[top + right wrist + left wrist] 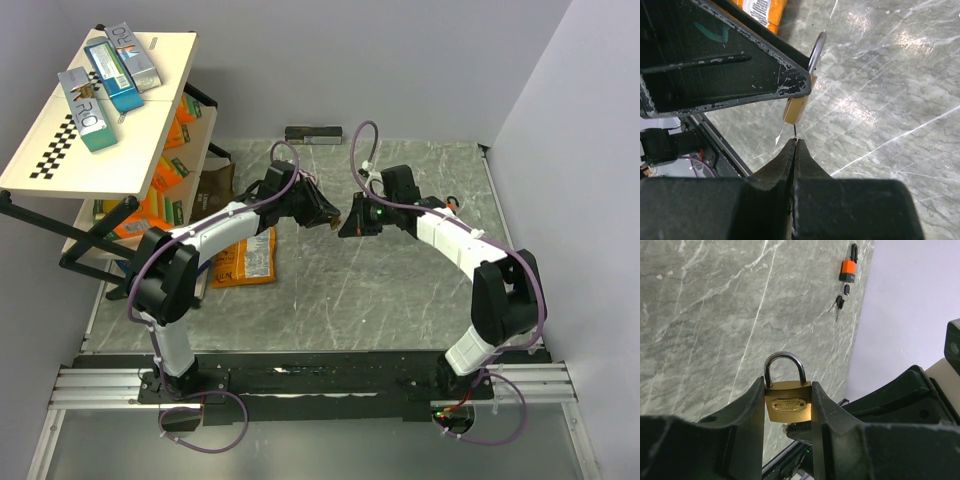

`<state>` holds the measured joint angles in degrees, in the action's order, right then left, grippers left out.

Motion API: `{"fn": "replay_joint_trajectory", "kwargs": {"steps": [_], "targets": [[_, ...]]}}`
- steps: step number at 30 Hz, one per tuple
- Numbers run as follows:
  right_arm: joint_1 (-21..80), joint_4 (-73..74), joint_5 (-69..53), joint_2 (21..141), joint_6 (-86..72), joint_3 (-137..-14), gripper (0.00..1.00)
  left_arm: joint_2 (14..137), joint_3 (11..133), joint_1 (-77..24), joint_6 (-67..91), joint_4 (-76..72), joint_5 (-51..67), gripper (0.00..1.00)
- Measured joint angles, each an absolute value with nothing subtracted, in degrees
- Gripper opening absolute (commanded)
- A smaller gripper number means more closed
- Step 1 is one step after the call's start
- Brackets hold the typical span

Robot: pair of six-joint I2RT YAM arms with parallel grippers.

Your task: Unlock with the key

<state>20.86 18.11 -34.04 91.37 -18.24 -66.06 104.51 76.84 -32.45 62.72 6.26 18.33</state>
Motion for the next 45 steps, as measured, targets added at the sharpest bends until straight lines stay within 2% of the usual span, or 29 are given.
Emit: {"fn": "replay_joint_trajectory", "kwargs": {"steps": [9, 45], "targets": [[21.1, 21.5, -32.2, 93.7, -19.9, -70.6, 0.0, 104.3, 76.8, -32.5, 62.7, 5.2, 15.8, 0.01], [22.7, 21.0, -27.2, 95.8, -24.2, -74.6, 0.0, 104.2, 77.3, -32.3, 62.2, 2.2, 12.0, 0.01]]}}
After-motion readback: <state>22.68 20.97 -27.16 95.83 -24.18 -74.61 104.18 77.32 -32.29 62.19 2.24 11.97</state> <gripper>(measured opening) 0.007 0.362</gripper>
